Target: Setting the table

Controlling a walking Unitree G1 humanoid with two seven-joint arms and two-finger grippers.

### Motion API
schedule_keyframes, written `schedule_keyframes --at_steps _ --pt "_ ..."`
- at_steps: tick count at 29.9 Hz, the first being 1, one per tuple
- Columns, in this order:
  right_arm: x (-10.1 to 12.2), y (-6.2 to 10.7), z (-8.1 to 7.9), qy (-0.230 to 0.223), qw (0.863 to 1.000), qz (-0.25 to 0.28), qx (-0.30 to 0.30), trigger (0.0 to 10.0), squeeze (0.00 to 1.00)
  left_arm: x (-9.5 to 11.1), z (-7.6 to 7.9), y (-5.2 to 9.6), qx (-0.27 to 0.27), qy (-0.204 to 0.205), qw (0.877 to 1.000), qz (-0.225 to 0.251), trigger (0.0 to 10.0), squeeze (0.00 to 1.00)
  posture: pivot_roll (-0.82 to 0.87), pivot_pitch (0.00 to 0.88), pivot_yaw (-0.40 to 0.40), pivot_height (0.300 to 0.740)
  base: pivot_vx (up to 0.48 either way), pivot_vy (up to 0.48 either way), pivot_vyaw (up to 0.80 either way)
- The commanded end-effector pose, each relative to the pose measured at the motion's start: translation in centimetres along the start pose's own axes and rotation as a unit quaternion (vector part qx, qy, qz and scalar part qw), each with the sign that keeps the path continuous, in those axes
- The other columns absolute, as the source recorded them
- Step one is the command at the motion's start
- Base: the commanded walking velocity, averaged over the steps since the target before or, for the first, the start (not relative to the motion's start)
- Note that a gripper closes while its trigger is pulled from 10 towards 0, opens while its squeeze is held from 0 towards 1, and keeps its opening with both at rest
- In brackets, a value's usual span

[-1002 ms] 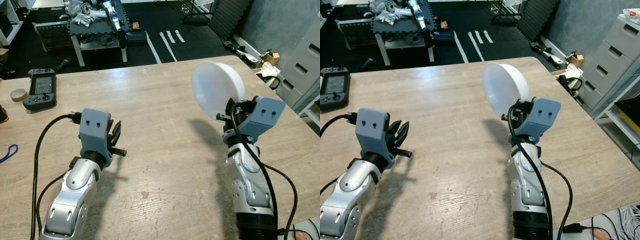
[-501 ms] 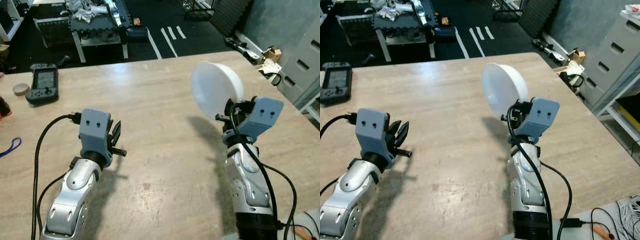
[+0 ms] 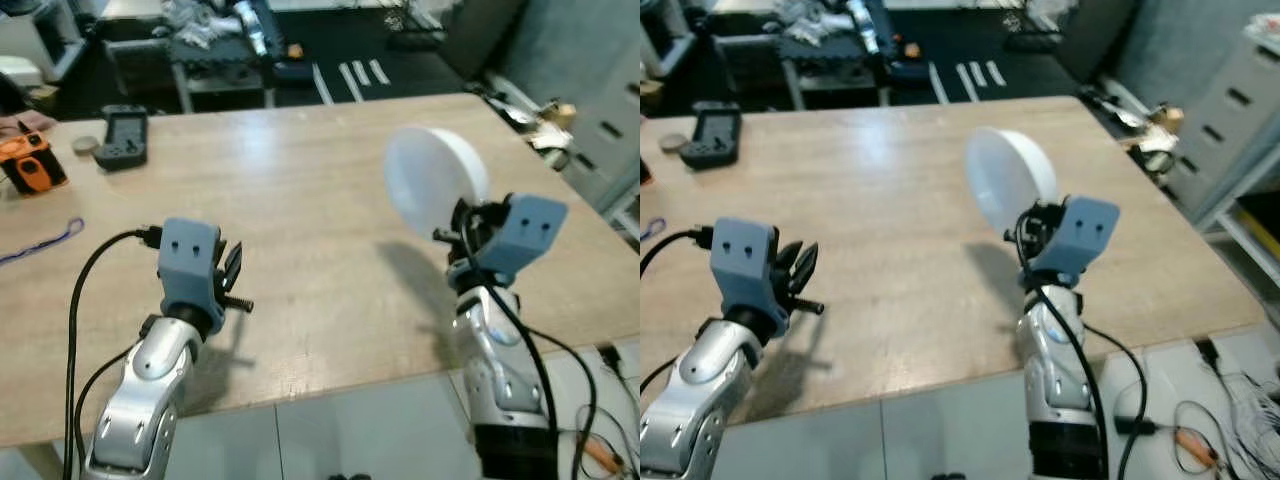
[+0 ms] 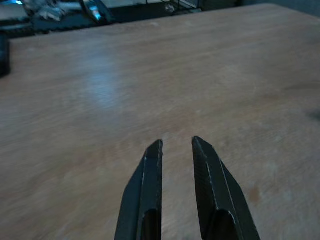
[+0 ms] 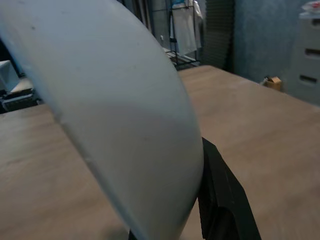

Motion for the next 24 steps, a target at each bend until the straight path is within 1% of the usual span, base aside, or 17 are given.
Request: schedule_keyframes --at_steps 1,6,12,17,24 --pt "0.10 0.04 -0.44 0.001 1.000 0.003 0.006 10.0 0.00 -0.47 -0.16 0.13 0.004 0.001 1.000 -0.007 10.0 0.00 0.06 0.048 0.045 0.740 -0.289 0.000 0.00" --pt "0.07 0.02 -0.47 0.002 1.000 0.003 0.006 10.0 0.00 -0.48 -0.15 0.12 0.003 0.001 1.000 -0.007 10.0 0.00 0.06 0.048 0.045 0.740 -0.267 0.000 0.00" --pt "0.00 0.02 -0.51 0.000 1.000 0.000 0.008 10.0 0.00 -0.49 -0.15 0.10 0.004 0.002 1.000 -0.009 10.0 0.00 0.06 0.048 0.047 0.740 0.000 0.000 0.00" --pt "-0.16 0.05 -0.53 -0.011 1.000 -0.007 0.005 10.0 0.00 -0.50 -0.16 0.08 0.003 0.001 1.000 -0.010 10.0 0.00 0.06 0.048 0.046 0.740 0.000 0.000 -0.80" --pt "-0.27 0.03 -0.49 -0.005 1.000 -0.007 0.007 10.0 0.00 -0.77 0.06 0.07 -0.003 0.006 1.000 -0.018 10.0 0.00 0.06 0.048 0.045 0.740 0.000 0.000 -0.80"
Point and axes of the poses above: a point about 5 cm out from each wrist's last joint towards the gripper, its own y axis pointing back from the gripper into the wrist, its own x axis along the axis of the wrist's last joint, z = x × y, the point moved 3 cm from there along -y, pointing out of the wrist towards the gripper, and after that the axes turned 14 degrees about y, right-handed, at the moved point
